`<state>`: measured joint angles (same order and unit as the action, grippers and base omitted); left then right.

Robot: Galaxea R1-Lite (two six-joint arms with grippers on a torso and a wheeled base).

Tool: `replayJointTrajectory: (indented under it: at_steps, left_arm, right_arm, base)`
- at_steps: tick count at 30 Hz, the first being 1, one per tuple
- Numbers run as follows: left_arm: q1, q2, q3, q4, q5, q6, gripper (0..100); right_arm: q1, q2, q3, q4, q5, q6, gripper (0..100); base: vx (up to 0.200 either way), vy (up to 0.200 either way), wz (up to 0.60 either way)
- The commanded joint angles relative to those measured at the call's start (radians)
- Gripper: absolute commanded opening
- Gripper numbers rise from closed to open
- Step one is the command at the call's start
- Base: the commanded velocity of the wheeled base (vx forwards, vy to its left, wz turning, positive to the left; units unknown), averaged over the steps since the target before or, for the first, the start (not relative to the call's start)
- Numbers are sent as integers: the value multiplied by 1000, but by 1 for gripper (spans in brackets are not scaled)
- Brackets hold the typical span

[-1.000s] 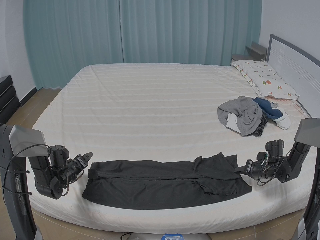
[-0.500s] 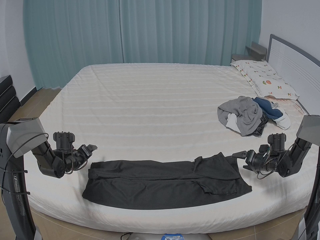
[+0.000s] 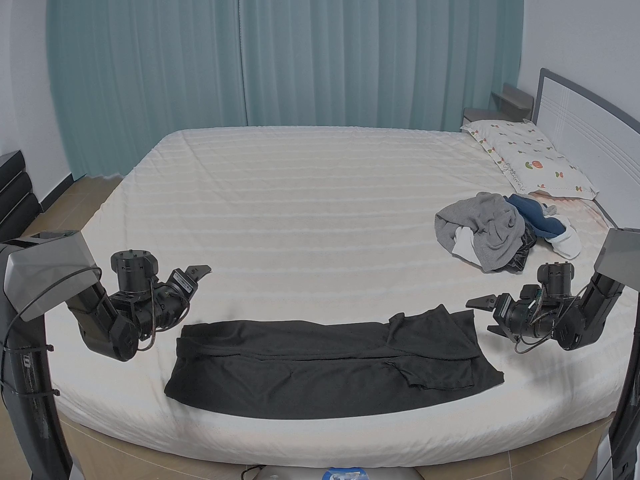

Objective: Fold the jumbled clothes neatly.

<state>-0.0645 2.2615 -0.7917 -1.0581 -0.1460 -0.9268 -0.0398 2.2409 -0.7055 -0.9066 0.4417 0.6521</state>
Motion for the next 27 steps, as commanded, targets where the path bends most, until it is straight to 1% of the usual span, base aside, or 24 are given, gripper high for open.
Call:
replayJointTrajectory:
  at_steps: [1,2,4,5,6,7,9,11,16,17,18,24,27]
  left_arm:
    - [-66,-13,78,-37,9,-9,100]
    - [-81,-13,100,-37,9,-7,100]
    - [-83,-11,101,-37,9,-7,100]
    - [-110,-11,138,-36,9,19,100]
    - [-110,-11,140,-36,9,20,100]
    - [-124,-10,160,-36,9,56,100]
    - [-136,-5,172,-34,9,86,100]
    - [-140,0,178,-31,9,95,100]
    - [-146,15,229,-26,13,192,100]
    - [-146,15,229,-26,13,192,100]
    - [-147,26,243,-26,13,230,100]
    - [-147,15,275,-23,17,256,100]
    - [-147,9,298,1,16,313,100]
  right_arm:
    - [-2,5,3,0,0,1,100]
    - [-2,5,3,0,0,1,100]
    - [-2,5,5,0,0,1,100]
    - [0,5,5,0,0,1,100]
    - [0,5,6,0,0,1,100]
    - [0,6,6,0,0,1,100]
    - [1,9,6,0,0,1,100]
    - [1,9,6,0,0,1,100]
    - [3,9,8,0,0,1,100]
    - [3,9,8,0,0,1,100]
    - [3,9,8,0,0,1,100]
    - [3,9,9,0,0,1,100]
    - [3,9,8,0,0,1,100]
  base:
    - [0,0,0]
    - [0,0,0]
    - [0,0,0]
    - [0,0,0]
    - [0,0,0]
    - [0,0,0]
    - [0,0,0]
    - [0,0,0]
    - [0,0,0]
    - [0,0,0]
    - [0,0,0]
    - [0,0,0]
    - [0,0,0]
